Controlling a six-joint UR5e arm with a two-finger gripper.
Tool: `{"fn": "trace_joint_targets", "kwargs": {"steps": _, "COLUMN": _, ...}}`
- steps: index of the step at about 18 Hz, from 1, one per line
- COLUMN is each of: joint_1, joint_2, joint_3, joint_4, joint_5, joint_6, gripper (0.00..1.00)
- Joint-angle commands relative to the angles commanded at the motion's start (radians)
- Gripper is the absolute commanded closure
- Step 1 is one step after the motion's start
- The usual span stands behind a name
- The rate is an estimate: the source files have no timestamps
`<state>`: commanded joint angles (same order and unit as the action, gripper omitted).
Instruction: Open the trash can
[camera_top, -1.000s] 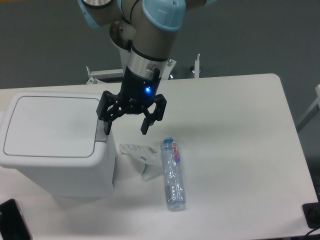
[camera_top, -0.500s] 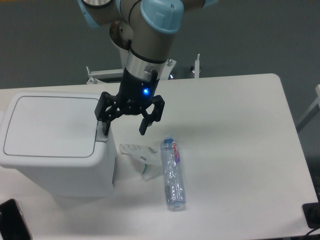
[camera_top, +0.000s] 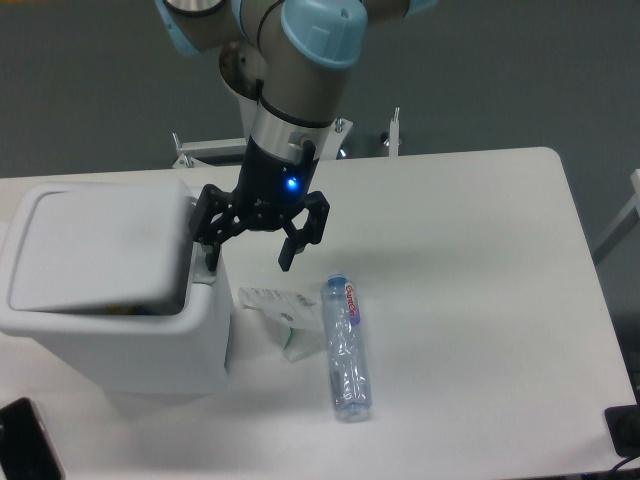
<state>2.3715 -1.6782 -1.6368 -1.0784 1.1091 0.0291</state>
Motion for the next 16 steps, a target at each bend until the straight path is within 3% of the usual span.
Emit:
{"fn": "trace_joint_targets", "kwargs": {"steps": 3, "joint_1": 0.000, "joint_2": 0.000, "joint_3": 0.005, "joint_4": -0.002, "joint_5": 0.000, "joint_6": 0.000, "gripper": 0.00}}
{"fn": "trace_joint_targets", "kwargs": {"steps": 7, "joint_1": 0.005, "joint_2": 0.003, "joint_3": 0.115, "joint_4": 0.078, "joint_5": 0.023, "joint_6": 0.032, "gripper": 0.00}}
{"fn": "trace_joint_targets", "kwargs": {"steps": 11, "joint_1": 0.038, "joint_2": -0.003, "joint_3": 0.210, "joint_4": 0.089, "joint_5": 0.079, "joint_6": 0.034, "gripper": 0.00}}
{"fn": "trace_joint_targets", "kwargs": {"steps": 16, "joint_1": 0.152, "joint_2": 0.005, "joint_3": 0.261, "joint_4": 0.089, "joint_5": 0.141, "joint_6": 0.037, "gripper": 0.00}}
